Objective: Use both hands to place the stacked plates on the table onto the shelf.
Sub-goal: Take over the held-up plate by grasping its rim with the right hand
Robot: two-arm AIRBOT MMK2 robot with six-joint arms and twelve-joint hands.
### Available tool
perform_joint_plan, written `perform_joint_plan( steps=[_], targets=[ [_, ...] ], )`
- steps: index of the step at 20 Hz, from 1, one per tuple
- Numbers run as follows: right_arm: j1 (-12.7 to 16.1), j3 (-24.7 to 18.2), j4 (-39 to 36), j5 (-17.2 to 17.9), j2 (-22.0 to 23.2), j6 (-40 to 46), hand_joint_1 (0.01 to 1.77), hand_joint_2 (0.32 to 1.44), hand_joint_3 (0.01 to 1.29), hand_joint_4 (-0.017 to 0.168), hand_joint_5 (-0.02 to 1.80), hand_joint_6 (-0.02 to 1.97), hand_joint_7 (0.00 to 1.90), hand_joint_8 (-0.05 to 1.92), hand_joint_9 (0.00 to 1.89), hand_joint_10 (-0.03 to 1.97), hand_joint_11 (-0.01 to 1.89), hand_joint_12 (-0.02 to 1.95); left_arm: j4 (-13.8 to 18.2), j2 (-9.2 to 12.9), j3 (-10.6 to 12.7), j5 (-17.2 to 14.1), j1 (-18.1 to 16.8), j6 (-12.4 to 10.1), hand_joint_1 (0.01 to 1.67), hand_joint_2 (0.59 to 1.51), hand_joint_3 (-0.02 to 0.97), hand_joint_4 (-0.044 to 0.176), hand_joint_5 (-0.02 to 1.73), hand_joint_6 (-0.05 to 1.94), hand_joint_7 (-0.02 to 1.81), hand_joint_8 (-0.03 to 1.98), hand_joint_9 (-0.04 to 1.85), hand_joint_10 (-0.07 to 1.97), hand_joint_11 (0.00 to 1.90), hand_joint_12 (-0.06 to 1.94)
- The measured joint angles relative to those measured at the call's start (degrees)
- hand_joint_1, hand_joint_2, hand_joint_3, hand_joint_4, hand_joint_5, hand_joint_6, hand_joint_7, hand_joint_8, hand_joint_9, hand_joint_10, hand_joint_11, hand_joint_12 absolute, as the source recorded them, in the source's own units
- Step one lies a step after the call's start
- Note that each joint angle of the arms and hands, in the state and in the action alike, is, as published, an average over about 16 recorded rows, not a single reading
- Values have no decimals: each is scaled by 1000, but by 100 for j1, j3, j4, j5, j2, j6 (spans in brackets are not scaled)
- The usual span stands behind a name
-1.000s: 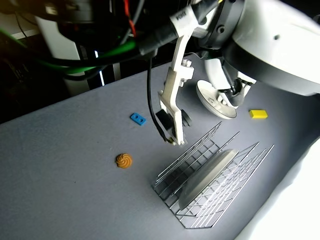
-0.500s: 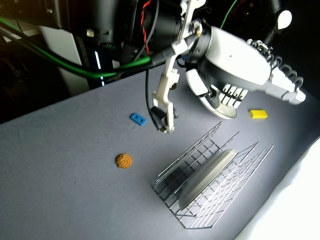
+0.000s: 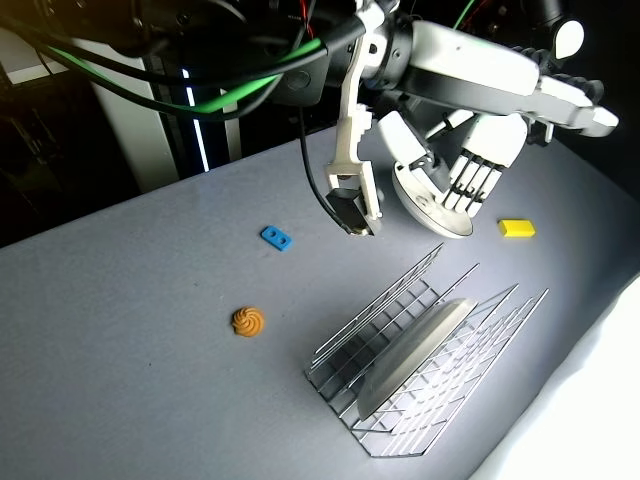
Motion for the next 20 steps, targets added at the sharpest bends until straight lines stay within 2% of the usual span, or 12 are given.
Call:
perform_joint_plan(
  steps=[2,4,13,20],
  targets=[
    [-170,-31,-569,-70,-93,506,1288,990,11,3,18,20,20,6,22,19,22,2,0,0,1,0,0,0,17,1064,19,-8,-8,-33,-1,-13,-26,-49,21,23],
    [-343,-37,-798,-105,-204,741,1286,986,11,3,18,20,20,6,22,19,22,2,0,0,1,0,0,0,17,1063,19,-8,-8,-33,-2,-13,-26,-49,21,24],
    [-989,241,-852,-147,-835,902,1265,982,10,3,18,20,20,7,22,19,22,2,1,-2,1,0,0,0,18,1066,19,-7,-8,-33,-2,-13,-26,-49,21,24],
    [-1340,775,-852,-209,-1434,922,1238,994,10,4,17,20,20,7,22,20,22,2,3,-4,6,-4,0,0,18,1069,19,-7,-8,-34,-2,-13,-27,-49,21,24]
  ],
)
